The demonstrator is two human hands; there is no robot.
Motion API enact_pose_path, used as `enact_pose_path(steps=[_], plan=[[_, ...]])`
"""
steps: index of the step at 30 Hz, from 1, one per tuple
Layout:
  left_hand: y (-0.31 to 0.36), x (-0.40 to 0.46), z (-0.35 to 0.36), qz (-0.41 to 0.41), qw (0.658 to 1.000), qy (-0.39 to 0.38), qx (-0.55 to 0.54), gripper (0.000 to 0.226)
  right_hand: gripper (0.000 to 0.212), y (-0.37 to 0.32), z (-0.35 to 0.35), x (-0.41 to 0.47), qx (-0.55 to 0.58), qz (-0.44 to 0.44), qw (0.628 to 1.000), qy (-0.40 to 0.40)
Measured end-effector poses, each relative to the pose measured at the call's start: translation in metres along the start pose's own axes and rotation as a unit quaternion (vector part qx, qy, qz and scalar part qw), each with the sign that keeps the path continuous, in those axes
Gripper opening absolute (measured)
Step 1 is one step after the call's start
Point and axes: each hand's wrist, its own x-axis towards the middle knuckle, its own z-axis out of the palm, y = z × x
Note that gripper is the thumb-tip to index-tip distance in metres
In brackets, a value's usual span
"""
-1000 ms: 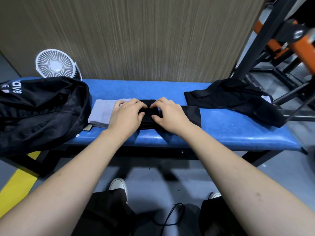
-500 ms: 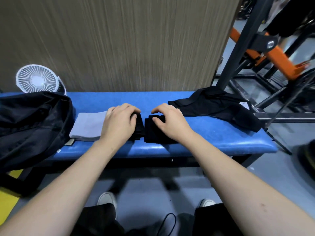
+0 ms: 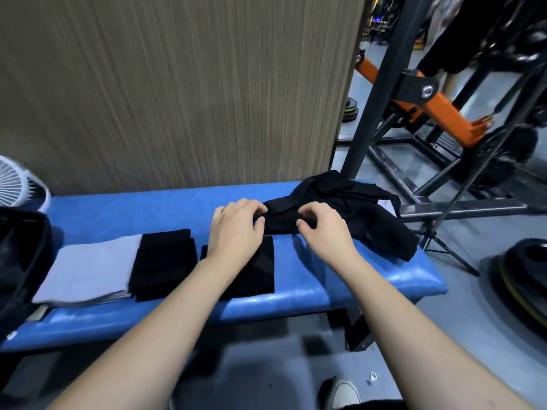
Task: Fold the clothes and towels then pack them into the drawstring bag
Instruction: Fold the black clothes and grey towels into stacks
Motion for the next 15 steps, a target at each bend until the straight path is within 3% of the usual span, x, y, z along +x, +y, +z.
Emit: enact_pose_path(steps=[10,15], plan=[[0.007,0.04,0.032,0.007,0.998,-0.056,0.014,0.027,0.038,0.003,0.012,0.035,-0.035,0.041,0.998,0.02],[0.004,0.057,0.045,0.01,0.996,-0.091,0.017,0.032,0.046,0.002,0.013,0.051,0.173,0.166,0.97,0.022]])
